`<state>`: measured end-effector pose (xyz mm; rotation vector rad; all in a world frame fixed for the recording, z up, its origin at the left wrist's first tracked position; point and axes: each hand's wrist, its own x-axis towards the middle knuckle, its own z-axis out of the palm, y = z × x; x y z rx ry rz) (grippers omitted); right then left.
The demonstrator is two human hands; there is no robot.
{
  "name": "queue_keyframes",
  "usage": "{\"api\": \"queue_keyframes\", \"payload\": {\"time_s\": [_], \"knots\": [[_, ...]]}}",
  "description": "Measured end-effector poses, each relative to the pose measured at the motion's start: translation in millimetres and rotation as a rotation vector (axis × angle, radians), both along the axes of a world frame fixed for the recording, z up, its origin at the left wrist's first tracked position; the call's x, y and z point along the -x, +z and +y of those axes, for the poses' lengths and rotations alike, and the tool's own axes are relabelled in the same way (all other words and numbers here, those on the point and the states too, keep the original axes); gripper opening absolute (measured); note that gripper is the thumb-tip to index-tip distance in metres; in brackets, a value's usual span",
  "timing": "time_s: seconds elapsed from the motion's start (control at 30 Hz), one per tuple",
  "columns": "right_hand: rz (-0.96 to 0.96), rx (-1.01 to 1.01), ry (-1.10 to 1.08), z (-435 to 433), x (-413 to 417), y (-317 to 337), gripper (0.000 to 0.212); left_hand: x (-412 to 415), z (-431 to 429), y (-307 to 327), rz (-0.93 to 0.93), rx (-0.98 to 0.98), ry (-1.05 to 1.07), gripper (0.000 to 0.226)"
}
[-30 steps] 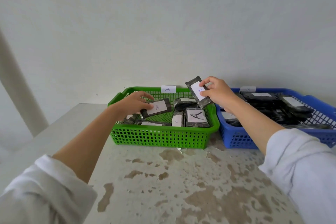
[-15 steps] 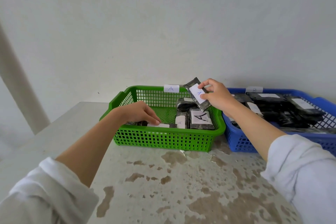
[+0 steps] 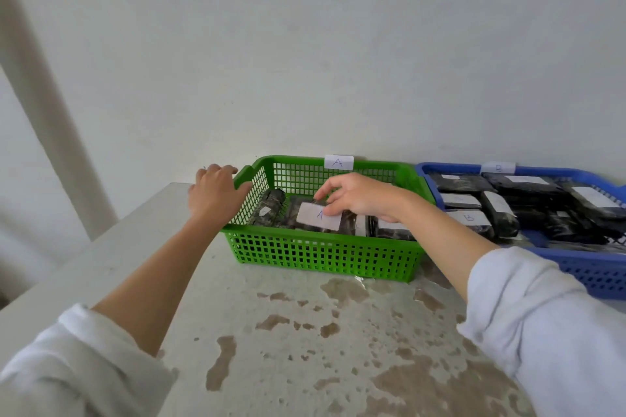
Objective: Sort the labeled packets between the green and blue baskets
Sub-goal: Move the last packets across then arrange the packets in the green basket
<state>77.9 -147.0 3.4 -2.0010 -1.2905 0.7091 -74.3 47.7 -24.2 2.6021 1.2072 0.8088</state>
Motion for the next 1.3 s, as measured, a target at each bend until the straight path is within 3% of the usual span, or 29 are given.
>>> {"api": "queue_keyframes", "payload": {"time_s": [0.23, 0.47, 0.6, 0.73, 0.83, 0.9, 1.17, 1.3], "knots": [[-0.253, 0.122, 0.058, 19, 10, -3, 0.013, 5, 5, -10, -0.175, 0.168, -0.02, 0.038], [-0.342, 0.04, 0.079, 86, 31, -4, 0.024, 6, 5, -16, -0.271, 0.197, -0.014, 0.035], [-0.468, 0.266, 0.193, 125, 42, -10, 0.032, 6, 4, -18, -0.325, 0.208, -0.003, 0.035], [-0.476, 0.514, 0.224, 136, 46, -7, 0.049, 6, 4, -20, -0.376, 0.224, -0.011, 0.035], [-0.401, 0.526, 0.222, 136, 41, -8, 0.048, 6, 3, -20, -0.397, 0.242, -0.021, 0.035], [-0.24, 0.479, 0.131, 134, 38, -11, 0.044, 6, 2, -19, -0.401, 0.248, -0.02, 0.035], [0.109, 0.1, -0.199, 133, 23, -19, 0.036, 8, -1, -18, -0.396, 0.267, -0.017, 0.035], [0.208, -0.011, -0.254, 126, 9, -9, 0.031, 7, -1, -17, -0.366, 0.256, -0.025, 0.034]]}}
